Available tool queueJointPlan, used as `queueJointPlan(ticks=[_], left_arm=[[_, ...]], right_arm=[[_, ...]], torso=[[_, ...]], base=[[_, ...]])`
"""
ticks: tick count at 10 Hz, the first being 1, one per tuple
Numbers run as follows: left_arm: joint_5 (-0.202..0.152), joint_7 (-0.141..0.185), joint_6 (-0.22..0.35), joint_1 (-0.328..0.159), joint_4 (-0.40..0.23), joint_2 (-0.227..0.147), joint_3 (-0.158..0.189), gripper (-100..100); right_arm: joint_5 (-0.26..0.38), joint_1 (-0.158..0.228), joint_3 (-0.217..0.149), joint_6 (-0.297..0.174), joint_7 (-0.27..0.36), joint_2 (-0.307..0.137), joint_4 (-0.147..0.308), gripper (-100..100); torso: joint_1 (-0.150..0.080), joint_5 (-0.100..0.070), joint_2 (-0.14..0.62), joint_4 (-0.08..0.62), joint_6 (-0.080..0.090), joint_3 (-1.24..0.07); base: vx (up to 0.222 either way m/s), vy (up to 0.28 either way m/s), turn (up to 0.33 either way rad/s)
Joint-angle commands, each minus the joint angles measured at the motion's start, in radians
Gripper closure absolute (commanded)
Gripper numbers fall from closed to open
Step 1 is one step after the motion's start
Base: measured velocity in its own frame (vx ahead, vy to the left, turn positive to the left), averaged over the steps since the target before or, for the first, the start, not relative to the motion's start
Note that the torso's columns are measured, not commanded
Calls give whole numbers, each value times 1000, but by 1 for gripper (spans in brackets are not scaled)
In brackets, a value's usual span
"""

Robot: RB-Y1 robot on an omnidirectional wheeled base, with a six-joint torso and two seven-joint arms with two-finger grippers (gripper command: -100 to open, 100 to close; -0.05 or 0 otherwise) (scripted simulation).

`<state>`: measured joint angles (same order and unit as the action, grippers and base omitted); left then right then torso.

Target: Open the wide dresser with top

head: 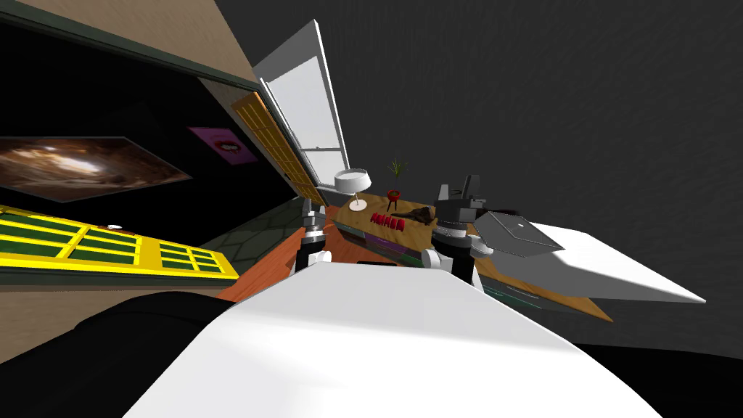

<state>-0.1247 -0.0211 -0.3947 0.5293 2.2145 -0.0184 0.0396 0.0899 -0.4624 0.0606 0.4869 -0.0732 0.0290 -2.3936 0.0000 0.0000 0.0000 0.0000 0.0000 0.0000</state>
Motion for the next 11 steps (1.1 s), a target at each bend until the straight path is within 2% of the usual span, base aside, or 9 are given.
queueJointPlan(ticks=[1, 9, 10, 11], left_arm=[[0, 0, 0, 0, 0, 0, 0, 0], [0, 0, 0, 0, 0, 0, 0, 0], [0, 0, 0, 0, 0, 0, 0, 0], [0, 0, 0, 0, 0, 0, 0, 0]], right_arm=[[0, 0, 0, 0, 0, 0, 0, 0], [0, 0, 0, 0, 0, 0, 0, 0], [21, 1, 5, -19, 0, -36, 17, -100], [42, 1, 10, -39, 0, -62, 34, -100]], torso=[[0, 0, 40, 41, 0, -82], [0, 0, 618, 617, 0, -1234], [0, 0, 691, 691, 0, -1382], [1, 0, 725, 724, 0, -1451]], base=[[0, 0, 0], [0, 0, 0], [-2, 14, 2], [-16, 31, 3]])
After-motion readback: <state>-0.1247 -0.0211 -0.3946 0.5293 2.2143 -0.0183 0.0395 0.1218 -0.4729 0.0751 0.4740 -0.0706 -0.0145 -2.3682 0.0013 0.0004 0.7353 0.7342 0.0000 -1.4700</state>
